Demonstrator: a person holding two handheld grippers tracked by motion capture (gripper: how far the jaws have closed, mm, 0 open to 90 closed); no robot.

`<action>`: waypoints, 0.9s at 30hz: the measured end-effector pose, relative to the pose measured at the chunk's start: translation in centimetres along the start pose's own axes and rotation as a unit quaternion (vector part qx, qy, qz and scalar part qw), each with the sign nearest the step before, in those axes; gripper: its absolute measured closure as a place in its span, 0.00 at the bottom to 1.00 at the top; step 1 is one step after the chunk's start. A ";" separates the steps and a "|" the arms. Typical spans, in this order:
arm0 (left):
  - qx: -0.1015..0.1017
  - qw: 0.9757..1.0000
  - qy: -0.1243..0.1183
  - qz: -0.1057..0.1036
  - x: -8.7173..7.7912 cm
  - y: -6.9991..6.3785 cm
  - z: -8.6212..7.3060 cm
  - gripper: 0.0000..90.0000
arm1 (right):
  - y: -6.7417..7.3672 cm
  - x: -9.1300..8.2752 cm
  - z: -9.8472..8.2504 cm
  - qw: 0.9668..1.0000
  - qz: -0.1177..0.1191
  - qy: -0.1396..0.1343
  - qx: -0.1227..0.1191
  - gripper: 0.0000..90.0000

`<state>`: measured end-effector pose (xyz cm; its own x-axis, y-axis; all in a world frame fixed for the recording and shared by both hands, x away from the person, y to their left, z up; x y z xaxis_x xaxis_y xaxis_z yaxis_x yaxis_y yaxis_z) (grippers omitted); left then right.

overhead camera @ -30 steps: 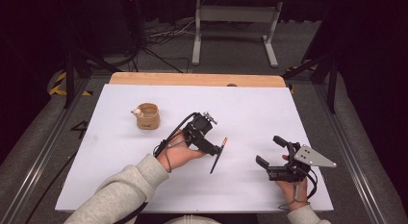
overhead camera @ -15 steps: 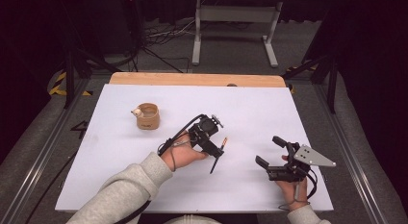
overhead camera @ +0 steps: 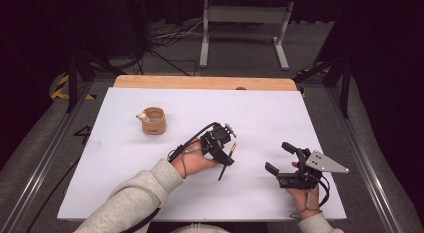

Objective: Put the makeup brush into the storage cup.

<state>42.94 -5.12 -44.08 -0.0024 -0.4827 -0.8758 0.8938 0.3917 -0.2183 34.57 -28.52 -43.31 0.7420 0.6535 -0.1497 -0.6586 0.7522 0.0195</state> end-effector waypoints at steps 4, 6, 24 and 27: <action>-0.009 1.000 0.000 -0.008 0.3 0.2 -0.1 0.40 | -0.1 0.0 0.0 1.000 0.000 -0.001 0.001 0.06; -0.016 1.000 -0.003 -0.012 0.3 0.3 -0.1 0.42 | -0.1 0.0 0.0 1.000 0.003 -0.003 0.005 0.06; -0.029 0.999 0.014 -0.007 1.6 0.4 -0.3 0.57 | -0.1 -0.2 0.0 1.000 0.006 -0.006 0.005 0.06; -0.034 0.999 0.021 0.000 1.8 0.3 -0.3 0.59 | 0.0 -0.2 0.1 1.000 0.006 -0.008 0.005 0.06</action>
Point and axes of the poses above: each handheld gripper's, and its own axes: x roughly forward along the jaws, z roughly out of its top, y roughly to its left, the point moved 4 cm from there along x, roughly forward along the jaws, and after that the axes turned 4 degrees about -z, right-handed, at the moved point
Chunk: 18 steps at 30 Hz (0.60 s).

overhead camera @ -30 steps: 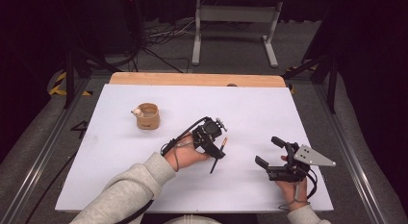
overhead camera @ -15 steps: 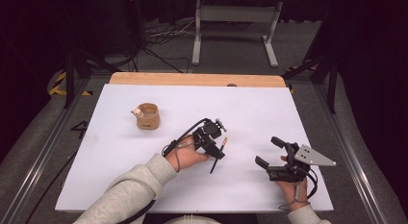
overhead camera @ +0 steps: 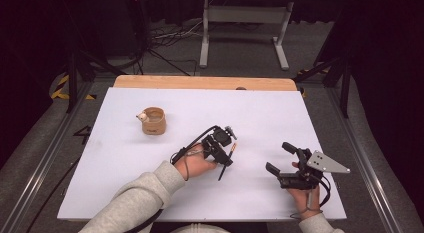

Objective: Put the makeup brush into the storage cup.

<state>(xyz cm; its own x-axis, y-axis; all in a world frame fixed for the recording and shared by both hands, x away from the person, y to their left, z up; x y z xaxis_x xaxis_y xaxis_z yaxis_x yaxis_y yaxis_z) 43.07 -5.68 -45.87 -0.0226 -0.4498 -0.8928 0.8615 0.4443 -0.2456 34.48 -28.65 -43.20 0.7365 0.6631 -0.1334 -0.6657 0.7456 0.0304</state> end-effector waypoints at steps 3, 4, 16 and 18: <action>-0.004 1.000 0.000 0.002 0.1 0.0 0.0 0.61 | 0.0 0.0 0.0 1.000 0.001 0.001 0.002 0.06; -0.007 1.000 0.000 0.005 0.1 0.0 0.0 0.61 | 0.0 0.0 0.0 1.000 0.001 0.001 0.002 0.06; -0.018 1.000 0.007 0.016 0.6 -0.2 0.1 0.65 | 0.0 0.0 -0.1 1.000 0.000 0.002 0.005 0.06; -0.019 1.000 0.008 0.020 0.6 -0.2 0.1 0.66 | 0.0 0.0 -0.1 1.000 0.000 0.002 0.004 0.06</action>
Point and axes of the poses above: each handheld gripper's, and its own axes: x roughly forward along the jaws, z roughly out of its top, y roughly to its left, the point moved 4 cm from there along x, roughly forward along the jaws, and after that the axes turned 4 degrees about -z, right-handed, at the moved point
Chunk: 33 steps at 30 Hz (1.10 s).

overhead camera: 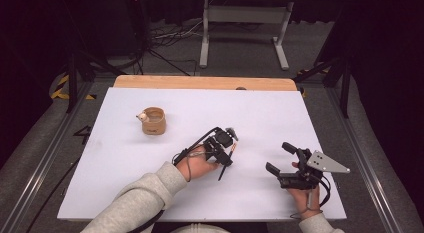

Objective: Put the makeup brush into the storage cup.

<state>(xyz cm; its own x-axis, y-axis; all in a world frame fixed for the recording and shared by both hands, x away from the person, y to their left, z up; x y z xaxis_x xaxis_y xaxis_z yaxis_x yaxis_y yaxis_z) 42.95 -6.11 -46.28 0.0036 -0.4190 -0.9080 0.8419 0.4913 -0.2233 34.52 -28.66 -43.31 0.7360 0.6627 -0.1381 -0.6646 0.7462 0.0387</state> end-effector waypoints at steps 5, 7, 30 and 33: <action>-0.005 1.000 0.000 0.004 0.0 0.0 0.0 0.71 | 0.0 0.0 0.0 1.000 0.001 0.001 0.001 0.06; -0.004 1.000 0.001 0.005 0.0 0.1 0.0 0.75 | 0.0 0.1 0.0 1.000 0.001 0.001 -0.001 0.06; -0.020 1.000 0.004 0.017 -0.3 0.4 0.0 0.92 | -0.1 0.2 -0.2 1.000 0.002 0.008 0.004 0.06; -0.018 1.000 0.003 0.017 -0.6 0.4 0.1 0.93 | -0.1 0.2 -0.2 1.000 0.003 0.008 0.004 0.06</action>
Point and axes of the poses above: each handheld gripper's, and its own axes: x roughly forward along the jaws, z roughly out of its top, y roughly to its left, the point moved 4 cm from there along x, roughly forward along the jaws, and after that the axes turned 4 degrees about -z, right-handed, at the moved point
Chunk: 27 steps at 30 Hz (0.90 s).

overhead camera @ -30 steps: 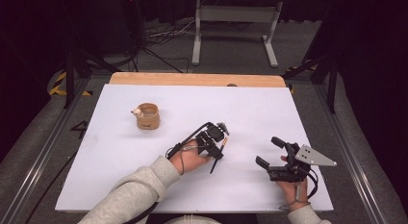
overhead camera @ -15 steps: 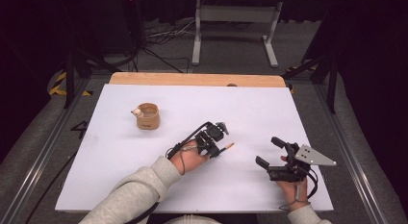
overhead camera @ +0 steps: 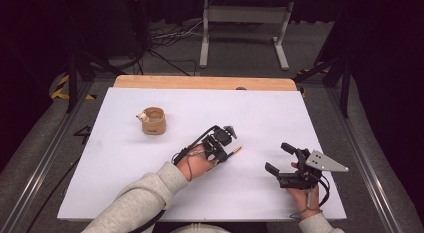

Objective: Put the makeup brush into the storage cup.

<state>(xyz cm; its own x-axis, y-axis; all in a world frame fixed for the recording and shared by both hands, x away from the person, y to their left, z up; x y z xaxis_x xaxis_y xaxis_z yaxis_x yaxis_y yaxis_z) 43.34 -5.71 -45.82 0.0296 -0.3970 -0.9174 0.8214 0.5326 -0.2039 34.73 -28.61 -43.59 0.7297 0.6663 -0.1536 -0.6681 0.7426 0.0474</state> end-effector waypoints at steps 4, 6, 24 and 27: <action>0.003 1.000 -0.013 -0.001 -0.8 -0.1 0.2 0.93 | 0.0 0.0 0.0 1.000 0.000 0.000 0.001 0.06; 0.005 1.000 -0.025 0.001 -1.4 -0.1 0.3 0.93 | 0.0 0.0 0.0 1.000 0.002 0.002 0.001 0.06; 0.012 0.989 -0.146 0.004 -6.6 0.6 0.0 0.93 | 0.1 0.1 -0.1 1.000 0.004 0.004 0.002 0.06; 0.013 0.988 -0.155 0.006 -6.8 0.9 -0.3 0.93 | 0.1 0.1 -0.1 1.000 0.004 0.004 0.001 0.06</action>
<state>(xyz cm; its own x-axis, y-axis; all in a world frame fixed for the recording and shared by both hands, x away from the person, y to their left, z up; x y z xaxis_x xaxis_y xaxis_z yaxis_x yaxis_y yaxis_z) 43.72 -2.33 -39.81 0.2081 -0.6029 -0.7702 0.8344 0.5204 -0.1819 34.70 -28.43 -43.67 0.7229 0.6717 -0.1619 -0.6736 0.7373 0.0513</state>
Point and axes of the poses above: each handheld gripper's, and its own axes: x roughly forward along the jaws, z roughly out of its top, y roughly to its left, the point moved 4 cm from there along x, roughly forward along the jaws, and after that the axes turned 4 degrees about -z, right-handed, at the moved point
